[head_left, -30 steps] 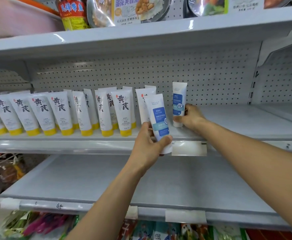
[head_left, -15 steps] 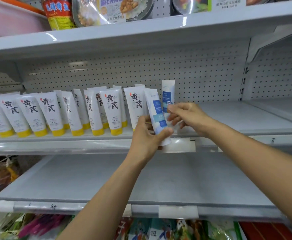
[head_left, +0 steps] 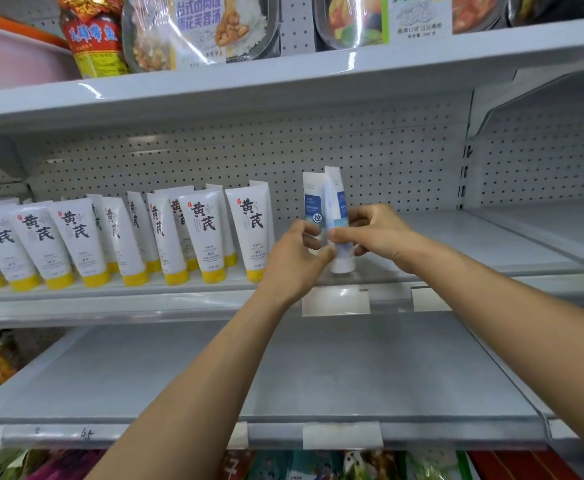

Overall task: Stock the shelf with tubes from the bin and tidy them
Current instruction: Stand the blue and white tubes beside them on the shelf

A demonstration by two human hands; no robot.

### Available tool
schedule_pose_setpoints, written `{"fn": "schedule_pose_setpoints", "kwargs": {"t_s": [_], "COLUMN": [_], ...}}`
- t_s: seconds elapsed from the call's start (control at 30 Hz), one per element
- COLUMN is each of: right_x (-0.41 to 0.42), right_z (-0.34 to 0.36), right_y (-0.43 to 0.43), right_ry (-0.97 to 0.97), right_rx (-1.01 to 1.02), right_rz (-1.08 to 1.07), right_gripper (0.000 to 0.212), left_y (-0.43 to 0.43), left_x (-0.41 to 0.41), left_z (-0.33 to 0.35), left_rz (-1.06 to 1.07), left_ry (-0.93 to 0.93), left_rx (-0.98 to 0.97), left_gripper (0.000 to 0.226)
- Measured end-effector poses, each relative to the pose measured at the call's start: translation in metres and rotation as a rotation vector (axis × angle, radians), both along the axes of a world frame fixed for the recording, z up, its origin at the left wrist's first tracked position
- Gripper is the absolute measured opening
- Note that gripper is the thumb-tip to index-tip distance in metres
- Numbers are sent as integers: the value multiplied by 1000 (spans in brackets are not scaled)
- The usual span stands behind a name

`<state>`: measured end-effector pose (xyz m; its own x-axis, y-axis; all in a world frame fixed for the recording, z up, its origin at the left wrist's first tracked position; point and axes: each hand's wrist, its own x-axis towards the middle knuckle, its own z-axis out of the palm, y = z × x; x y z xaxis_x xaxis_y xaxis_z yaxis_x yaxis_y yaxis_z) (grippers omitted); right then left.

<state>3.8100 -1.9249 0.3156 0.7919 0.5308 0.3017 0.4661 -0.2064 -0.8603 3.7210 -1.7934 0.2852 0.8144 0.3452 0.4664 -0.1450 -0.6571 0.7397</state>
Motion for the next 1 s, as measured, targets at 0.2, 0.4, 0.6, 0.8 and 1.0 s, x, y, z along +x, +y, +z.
{"fn": "schedule_pose_setpoints", "kwargs": {"t_s": [0.2,0.4,0.6,0.8,1.0], "right_x": [31,49,56,56,47], "right_z": [-11,-10,-11,-12,-17], "right_y": [1,3,2,2,-6], "right_ry": [-52,-70,-32,5,21], "right_rx": [2,-14,-34,-30,-121], "right_rz": [-164,-205,-207,-199,-255], "right_gripper": [36,43,42,44,58], "left_y": [8,9,11,9,3], "left_x": [10,19,25,28,21], "left_z": [-5,-2,-6,-10,-8], "left_rz": [97,158,258,273,269], "left_ry": [117,164,220,246,247], "left_rx": [229,401,559,572,569], "left_gripper": [30,29,30,28,30]}}
